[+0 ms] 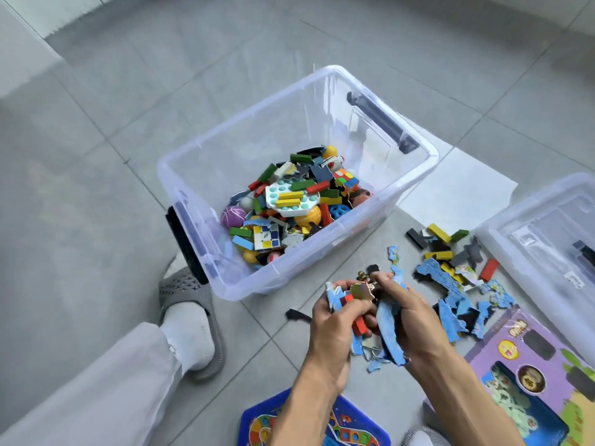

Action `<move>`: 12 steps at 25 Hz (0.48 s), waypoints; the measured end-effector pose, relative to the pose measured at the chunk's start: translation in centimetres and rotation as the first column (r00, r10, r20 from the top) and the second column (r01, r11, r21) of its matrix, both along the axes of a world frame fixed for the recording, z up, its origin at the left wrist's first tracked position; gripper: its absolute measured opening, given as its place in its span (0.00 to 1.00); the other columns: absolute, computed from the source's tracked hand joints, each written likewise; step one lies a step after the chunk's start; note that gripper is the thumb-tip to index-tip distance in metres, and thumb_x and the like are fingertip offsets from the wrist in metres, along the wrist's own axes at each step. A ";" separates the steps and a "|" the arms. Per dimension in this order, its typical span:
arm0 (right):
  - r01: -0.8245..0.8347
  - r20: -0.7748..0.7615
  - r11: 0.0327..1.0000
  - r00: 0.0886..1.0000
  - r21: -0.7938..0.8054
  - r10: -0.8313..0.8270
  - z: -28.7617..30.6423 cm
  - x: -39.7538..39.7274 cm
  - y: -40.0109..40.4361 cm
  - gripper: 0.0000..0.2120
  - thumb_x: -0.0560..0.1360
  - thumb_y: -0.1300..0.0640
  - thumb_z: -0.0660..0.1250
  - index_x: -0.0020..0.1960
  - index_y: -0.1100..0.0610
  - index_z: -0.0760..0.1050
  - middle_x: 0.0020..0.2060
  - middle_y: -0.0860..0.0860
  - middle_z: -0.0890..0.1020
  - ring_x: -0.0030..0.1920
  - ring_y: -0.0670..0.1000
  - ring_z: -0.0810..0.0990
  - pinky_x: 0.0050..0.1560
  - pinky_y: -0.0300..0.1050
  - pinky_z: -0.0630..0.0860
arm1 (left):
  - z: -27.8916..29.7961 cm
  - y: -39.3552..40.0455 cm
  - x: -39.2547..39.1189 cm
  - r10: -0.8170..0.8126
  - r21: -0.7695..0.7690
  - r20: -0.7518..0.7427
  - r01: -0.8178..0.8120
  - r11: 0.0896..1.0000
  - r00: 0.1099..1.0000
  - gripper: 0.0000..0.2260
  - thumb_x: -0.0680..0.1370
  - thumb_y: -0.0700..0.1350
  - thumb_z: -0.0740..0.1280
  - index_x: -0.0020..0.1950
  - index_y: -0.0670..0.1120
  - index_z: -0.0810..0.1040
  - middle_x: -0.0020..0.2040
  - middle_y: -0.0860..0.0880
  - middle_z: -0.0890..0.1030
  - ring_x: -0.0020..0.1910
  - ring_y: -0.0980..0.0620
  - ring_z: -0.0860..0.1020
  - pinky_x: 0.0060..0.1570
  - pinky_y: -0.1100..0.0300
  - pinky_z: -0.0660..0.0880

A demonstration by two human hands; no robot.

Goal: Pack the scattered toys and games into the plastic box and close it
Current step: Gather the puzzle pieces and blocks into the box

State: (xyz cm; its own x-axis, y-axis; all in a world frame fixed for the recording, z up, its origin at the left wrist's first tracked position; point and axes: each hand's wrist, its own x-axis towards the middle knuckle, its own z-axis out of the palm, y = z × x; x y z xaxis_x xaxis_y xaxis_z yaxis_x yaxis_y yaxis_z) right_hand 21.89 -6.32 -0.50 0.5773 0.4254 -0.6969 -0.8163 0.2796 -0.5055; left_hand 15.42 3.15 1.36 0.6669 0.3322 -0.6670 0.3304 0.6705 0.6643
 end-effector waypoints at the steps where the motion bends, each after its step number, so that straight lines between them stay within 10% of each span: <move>1: -0.030 0.052 0.999 0.998 0.042 0.028 2.0 0.2 1.2 0.08 0.72 0.54 0.70 0.47 0.57 0.76 0.37 0.58 0.76 0.29 0.55 0.73 0.30 0.45 0.71 | 2.1 0.8 0.0 0.019 0.018 0.053 -0.020 1.000 0.998 0.07 0.71 0.33 0.68 0.45 0.44 0.80 0.36 0.40 0.77 0.30 0.50 0.74 0.28 0.61 0.71; 8: -0.071 0.074 0.996 0.995 0.048 0.067 14.0 6.7 12.1 0.08 0.79 0.56 0.62 0.45 0.59 0.72 0.28 0.53 0.77 0.24 0.50 0.76 0.26 0.37 0.72 | 12.7 10.4 5.7 0.130 -0.026 0.146 -0.128 0.991 0.981 0.08 0.77 0.42 0.64 0.38 0.44 0.78 0.37 0.45 0.79 0.32 0.52 0.77 0.33 0.64 0.73; 12: -0.109 0.067 0.992 0.991 -0.069 0.114 13.3 8.8 12.1 0.27 0.79 0.48 0.62 0.72 0.64 0.63 0.64 0.61 0.73 0.63 0.62 0.76 0.64 0.54 0.74 | 12.1 13.6 5.4 0.204 -0.049 0.007 -0.203 0.978 0.979 0.29 0.77 0.59 0.62 0.70 0.40 0.69 0.60 0.42 0.76 0.62 0.37 0.76 0.64 0.37 0.68</move>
State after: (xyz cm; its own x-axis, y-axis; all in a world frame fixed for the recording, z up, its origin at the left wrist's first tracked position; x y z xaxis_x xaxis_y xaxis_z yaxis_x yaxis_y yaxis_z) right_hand 30.67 5.78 12.80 0.5773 0.4447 -0.6848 -0.8023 0.1532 -0.5769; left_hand 20.84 16.79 13.41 0.5967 0.4300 -0.6775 0.1760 0.7537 0.6333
